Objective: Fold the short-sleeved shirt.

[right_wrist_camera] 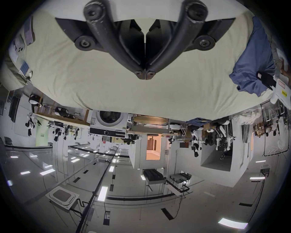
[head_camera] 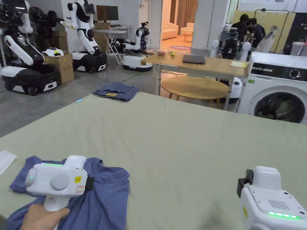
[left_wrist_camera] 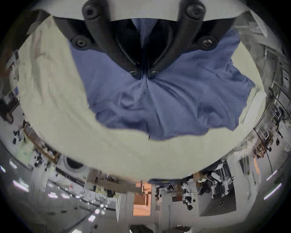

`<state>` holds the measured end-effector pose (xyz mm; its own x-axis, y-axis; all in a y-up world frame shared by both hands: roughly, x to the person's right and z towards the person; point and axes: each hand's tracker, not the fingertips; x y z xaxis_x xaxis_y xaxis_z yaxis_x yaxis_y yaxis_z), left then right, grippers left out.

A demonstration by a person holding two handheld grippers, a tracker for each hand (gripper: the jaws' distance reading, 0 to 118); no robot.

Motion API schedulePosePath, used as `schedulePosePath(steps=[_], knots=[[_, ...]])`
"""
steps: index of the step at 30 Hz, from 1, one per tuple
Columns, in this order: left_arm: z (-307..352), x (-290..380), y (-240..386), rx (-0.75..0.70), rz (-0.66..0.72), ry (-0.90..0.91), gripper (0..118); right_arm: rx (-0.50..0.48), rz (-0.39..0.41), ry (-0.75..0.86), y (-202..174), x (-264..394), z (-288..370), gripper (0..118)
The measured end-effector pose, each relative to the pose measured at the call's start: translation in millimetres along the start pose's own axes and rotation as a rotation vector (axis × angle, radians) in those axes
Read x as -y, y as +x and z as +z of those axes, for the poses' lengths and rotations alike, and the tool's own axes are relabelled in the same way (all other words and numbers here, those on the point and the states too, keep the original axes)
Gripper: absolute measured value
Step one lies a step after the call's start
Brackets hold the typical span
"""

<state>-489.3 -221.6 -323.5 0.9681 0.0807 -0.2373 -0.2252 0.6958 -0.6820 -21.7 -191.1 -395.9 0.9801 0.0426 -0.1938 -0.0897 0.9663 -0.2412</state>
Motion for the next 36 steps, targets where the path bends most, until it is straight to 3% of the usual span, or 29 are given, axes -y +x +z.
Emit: schedulePosePath(steps=[5,11,24,30,36], knots=[[25,-42,34,0.109,-0.057,0.121,1,0.047,-0.024,0.017,27,-7,9,0],[73,-100,118,0.226,-0.146,0.261,1,0.104,-0.040,0.048,59,-18,26,0],[95,-196,348,0.530,-0.355,0.341,1,0.274,-0.080,0.083,148,-26,77,0],[84,-178,463,0.696,-0.460,0.263,1,0.383,-0.091,0.088,193,-23,107,0],[51,-107,534,0.820,-0.549,0.095,1,0.472,-0.113,0.065,231,-12,131,0]])
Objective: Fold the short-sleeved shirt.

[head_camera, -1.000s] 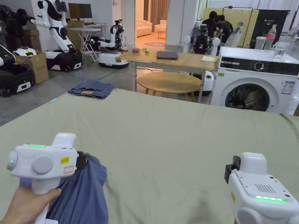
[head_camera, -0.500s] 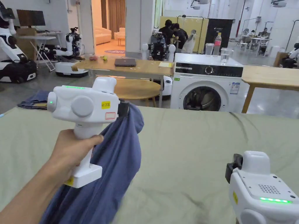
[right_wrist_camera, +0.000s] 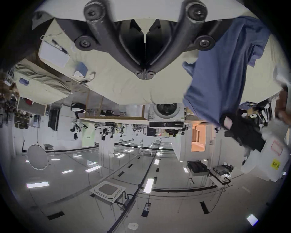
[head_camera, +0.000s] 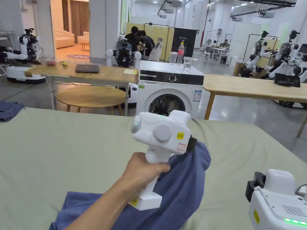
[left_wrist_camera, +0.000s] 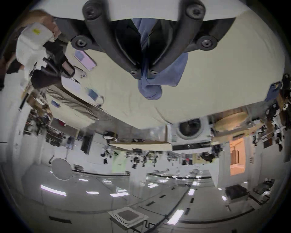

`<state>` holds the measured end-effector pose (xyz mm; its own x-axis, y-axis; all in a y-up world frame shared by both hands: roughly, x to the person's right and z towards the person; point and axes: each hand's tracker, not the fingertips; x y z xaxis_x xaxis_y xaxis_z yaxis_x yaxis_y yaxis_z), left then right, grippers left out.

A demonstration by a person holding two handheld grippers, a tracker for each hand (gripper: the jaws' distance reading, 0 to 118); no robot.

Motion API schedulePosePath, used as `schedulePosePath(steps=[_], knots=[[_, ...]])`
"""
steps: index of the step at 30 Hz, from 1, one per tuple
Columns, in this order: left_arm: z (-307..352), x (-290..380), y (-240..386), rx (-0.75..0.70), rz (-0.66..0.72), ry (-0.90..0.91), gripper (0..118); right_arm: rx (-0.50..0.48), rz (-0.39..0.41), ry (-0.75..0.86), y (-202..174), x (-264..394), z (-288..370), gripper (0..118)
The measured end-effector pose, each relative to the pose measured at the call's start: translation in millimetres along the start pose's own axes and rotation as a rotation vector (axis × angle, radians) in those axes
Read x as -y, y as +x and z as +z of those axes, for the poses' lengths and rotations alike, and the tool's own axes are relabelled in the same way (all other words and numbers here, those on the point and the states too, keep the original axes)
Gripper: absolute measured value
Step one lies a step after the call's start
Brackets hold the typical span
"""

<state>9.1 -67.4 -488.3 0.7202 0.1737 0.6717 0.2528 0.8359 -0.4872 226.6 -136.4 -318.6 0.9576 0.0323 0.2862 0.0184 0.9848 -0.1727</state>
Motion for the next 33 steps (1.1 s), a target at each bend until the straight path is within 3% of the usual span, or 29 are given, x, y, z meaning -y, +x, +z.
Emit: schedulePosePath(steps=[8,12,18,23,25,26,33], knots=[[-57,74,25,0.100,0.058,-0.153,2,0.031,-0.009,-0.047,17,11,-1,0],[-42,72,25,0.090,0.062,-0.129,45,0.017,-0.007,-0.050,12,8,-3,0],[22,72,6,-0.016,0.078,0.027,47,-0.045,-0.013,-0.031,-12,-2,-4,0],[78,108,-25,-0.155,0.113,0.127,44,-0.112,-0.002,-0.015,-41,-6,-6,0],[95,125,-38,-0.268,0.118,0.138,9,-0.134,-0.001,-0.012,-52,-7,-7,0],[105,133,-47,-0.311,0.125,0.155,0,-0.145,-0.002,-0.013,-57,-6,-8,0],[148,160,-130,-0.451,0.282,0.074,0,-0.198,-0.019,-0.047,-78,-2,-18,0]])
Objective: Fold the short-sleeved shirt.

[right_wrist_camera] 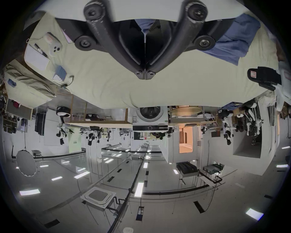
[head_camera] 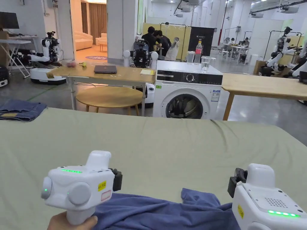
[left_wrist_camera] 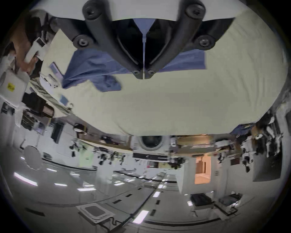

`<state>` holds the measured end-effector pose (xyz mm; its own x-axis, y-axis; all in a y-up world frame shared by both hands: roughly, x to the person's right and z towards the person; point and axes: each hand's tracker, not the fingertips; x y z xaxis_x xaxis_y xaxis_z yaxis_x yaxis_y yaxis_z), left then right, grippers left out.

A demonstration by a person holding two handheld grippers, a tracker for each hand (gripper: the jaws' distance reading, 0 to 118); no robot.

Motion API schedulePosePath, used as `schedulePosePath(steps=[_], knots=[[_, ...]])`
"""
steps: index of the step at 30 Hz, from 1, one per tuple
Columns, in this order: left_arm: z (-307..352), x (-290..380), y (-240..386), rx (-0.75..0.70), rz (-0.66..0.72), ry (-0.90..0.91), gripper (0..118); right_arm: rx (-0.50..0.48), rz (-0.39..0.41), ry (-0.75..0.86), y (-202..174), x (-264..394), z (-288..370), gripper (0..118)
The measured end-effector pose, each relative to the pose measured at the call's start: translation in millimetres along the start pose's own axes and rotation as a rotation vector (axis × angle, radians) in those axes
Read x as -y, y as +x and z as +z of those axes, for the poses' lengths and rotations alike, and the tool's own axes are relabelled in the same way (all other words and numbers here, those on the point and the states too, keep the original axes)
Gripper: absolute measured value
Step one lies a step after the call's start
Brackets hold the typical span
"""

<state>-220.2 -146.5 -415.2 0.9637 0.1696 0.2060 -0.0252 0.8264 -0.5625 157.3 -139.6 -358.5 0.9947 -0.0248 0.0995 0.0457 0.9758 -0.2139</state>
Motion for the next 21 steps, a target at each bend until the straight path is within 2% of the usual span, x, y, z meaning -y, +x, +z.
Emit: schedulePosePath(steps=[4,9,10,11,12,13,15,20,21], knots=[[-26,-12,-52,-0.046,0.073,-0.116,0,-0.008,0.008,-0.020,-2,5,-6,0],[-72,-19,-94,-0.033,0.161,-0.300,0,-0.011,0.016,-0.056,0,9,-13,0],[-79,-19,-98,-0.041,0.174,-0.327,8,-0.010,0.018,-0.062,0,9,-14,0],[-90,-18,-104,-0.028,0.207,-0.369,8,-0.009,0.021,-0.067,1,10,-14,0],[-102,-17,-108,-0.039,0.230,-0.412,14,-0.008,0.023,-0.073,2,12,-15,0],[-110,-14,-110,-0.057,0.237,-0.432,27,-0.007,0.025,-0.076,3,13,-15,0],[-127,-8,-111,-0.117,0.229,-0.457,63,-0.004,0.028,-0.085,6,15,-15,0],[-161,15,-102,-0.180,0.170,-0.560,66,0.014,0.032,-0.106,17,23,-17,0],[-160,19,-97,-0.198,0.142,-0.522,66,0.020,0.031,-0.113,20,25,-17,0]])
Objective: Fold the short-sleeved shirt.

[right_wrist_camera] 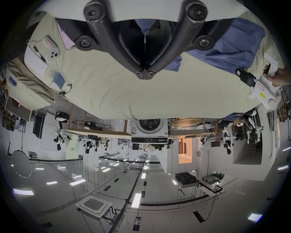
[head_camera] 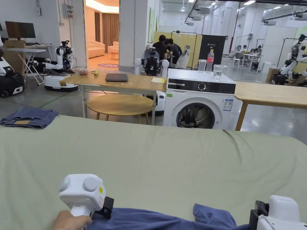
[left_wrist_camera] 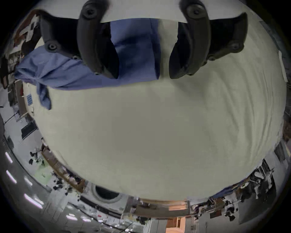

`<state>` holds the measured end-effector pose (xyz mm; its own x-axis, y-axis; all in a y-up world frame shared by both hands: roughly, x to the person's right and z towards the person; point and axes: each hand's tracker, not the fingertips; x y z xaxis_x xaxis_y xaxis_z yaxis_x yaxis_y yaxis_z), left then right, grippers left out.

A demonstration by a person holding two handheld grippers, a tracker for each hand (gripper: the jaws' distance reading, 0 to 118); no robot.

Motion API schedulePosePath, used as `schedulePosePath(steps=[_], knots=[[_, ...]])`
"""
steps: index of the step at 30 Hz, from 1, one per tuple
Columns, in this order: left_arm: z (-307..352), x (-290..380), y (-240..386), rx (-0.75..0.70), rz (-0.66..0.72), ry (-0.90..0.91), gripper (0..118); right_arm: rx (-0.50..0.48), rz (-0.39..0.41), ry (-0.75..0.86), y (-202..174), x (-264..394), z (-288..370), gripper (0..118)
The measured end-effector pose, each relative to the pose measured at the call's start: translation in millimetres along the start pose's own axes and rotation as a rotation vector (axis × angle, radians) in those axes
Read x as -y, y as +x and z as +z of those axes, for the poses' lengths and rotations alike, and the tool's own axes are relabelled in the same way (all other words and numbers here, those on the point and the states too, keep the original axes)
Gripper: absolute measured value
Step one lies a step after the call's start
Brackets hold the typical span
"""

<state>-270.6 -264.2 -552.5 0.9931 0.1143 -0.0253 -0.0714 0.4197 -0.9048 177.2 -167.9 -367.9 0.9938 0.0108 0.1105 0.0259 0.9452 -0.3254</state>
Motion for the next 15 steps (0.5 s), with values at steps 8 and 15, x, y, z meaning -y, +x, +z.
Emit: schedulePosePath(steps=[8,15], knots=[[22,27,36,0.092,-0.218,0.076,0,0.025,-0.050,-0.066,31,5,-8,0],[86,50,11,0.163,-0.142,0.260,0,-0.008,-0.056,-0.247,73,-5,-24,0]])
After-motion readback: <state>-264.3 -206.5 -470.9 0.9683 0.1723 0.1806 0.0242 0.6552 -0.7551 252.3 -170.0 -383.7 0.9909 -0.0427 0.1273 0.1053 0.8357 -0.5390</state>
